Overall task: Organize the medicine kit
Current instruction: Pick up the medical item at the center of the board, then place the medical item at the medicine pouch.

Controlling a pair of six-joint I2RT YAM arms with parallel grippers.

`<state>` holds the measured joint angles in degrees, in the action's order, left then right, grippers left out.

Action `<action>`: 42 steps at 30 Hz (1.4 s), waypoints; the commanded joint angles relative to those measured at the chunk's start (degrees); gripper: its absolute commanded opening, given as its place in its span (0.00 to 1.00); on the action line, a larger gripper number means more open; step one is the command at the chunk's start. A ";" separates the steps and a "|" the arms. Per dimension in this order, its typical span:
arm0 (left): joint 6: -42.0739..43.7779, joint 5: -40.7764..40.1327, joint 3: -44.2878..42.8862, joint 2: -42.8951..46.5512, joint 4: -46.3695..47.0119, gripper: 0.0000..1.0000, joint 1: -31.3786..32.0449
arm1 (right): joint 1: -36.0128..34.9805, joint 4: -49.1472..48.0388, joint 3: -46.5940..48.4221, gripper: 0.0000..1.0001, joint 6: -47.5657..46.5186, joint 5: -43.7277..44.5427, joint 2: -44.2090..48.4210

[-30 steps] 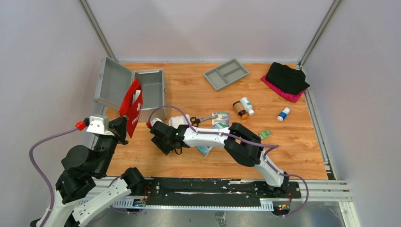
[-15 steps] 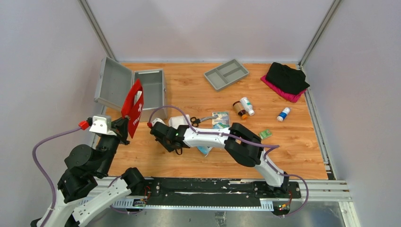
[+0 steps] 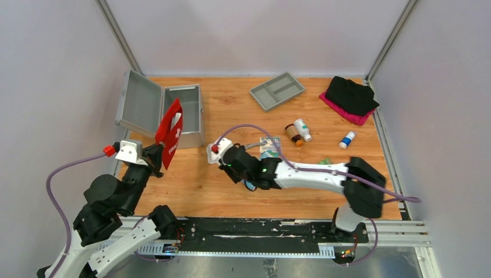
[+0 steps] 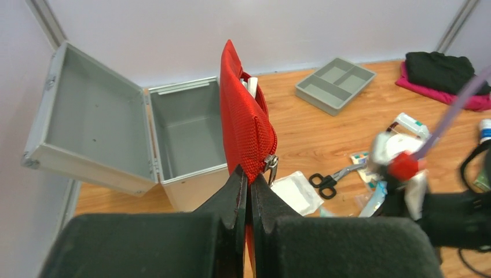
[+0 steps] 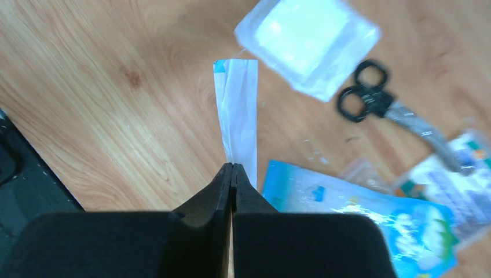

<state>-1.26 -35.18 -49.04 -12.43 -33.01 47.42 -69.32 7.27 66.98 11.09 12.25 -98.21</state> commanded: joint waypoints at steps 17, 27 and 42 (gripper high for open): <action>-1.38 41.94 3.53 -13.98 15.97 0.00 -0.22 | 3.73 -24.73 -30.39 0.00 -61.71 4.30 50.39; -1.52 47.36 3.00 -16.97 16.45 0.00 -0.22 | 3.38 -26.53 -31.59 0.00 -90.90 -0.35 51.72; -0.71 47.47 3.05 -17.15 15.36 0.00 -0.22 | 0.25 -23.33 -30.16 0.00 -108.46 -1.56 46.97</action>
<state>-2.52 11.81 -45.84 -29.80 -18.50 47.42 -67.33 -19.11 35.92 -89.30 12.93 -52.12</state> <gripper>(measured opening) 0.044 0.009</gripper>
